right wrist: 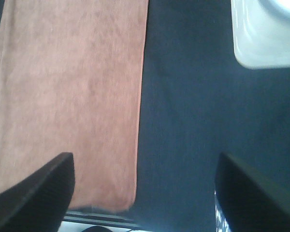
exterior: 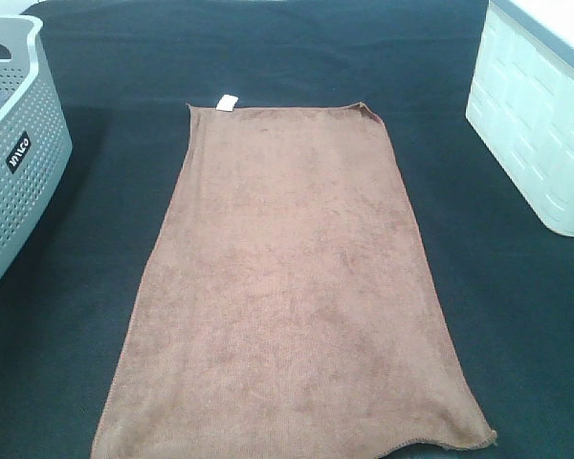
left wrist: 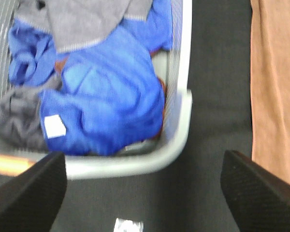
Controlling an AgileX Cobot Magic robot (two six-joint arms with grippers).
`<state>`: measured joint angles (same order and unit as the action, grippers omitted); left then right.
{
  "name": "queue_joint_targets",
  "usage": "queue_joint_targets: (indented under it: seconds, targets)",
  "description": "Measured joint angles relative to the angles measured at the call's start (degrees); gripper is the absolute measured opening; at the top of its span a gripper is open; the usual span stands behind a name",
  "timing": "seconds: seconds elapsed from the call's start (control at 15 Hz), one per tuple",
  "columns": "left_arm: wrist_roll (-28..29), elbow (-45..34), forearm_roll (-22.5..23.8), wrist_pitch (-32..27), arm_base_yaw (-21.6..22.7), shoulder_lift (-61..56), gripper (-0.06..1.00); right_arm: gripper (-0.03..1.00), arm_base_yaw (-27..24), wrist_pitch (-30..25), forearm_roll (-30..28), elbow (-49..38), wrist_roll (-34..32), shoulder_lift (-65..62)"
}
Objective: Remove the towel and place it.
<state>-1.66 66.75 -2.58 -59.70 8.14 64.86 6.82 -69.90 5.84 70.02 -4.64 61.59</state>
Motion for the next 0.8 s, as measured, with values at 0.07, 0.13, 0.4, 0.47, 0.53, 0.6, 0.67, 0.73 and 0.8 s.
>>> queue_joint_targets:
  seconds: [0.07,0.13,0.4,0.47,0.53,0.6,0.67,0.73,0.8]
  targets:
    - [0.46,-4.58,0.0,-0.11,0.0,-6.25,0.81,0.73,0.0,0.0,0.0,-3.95,-0.74,-6.47]
    - [0.92,-7.91,0.0,-0.4,0.0,-11.86,0.81,0.73,0.0,-0.06,-0.06,-7.51,-1.15,-11.97]
    - [-1.38,-21.08,1.6,-0.8,-0.23,-31.8,0.81,0.73,0.06,-0.11,-4.3,-19.31,-2.01,-31.05]
    - [-1.55,-24.52,3.61,-0.23,-1.6,-35.81,0.81,0.73,0.06,-0.06,-6.25,-22.75,-2.01,-35.75]
    - [-1.55,-26.93,5.16,0.69,-2.64,-38.27,0.81,0.73,0.06,0.23,-7.68,-24.69,-2.01,-39.25]
    - [-1.55,-28.93,6.13,1.6,-3.32,-40.34,0.81,0.73,0.06,1.26,-8.94,-26.36,-2.01,-41.88]
    - [-1.55,-30.31,6.53,2.35,-3.5,-42.91,0.81,0.73,0.06,2.35,-9.63,-28.13,-2.01,-44.52]
    - [-1.55,-31.17,6.59,2.81,-3.5,-45.78,0.81,0.73,0.06,3.78,-10.2,-29.79,-2.01,-46.87]
    - [-1.32,-31.51,6.59,2.86,-3.5,-48.99,0.81,0.73,0.06,4.81,-10.37,-31.57,-1.95,-49.27]
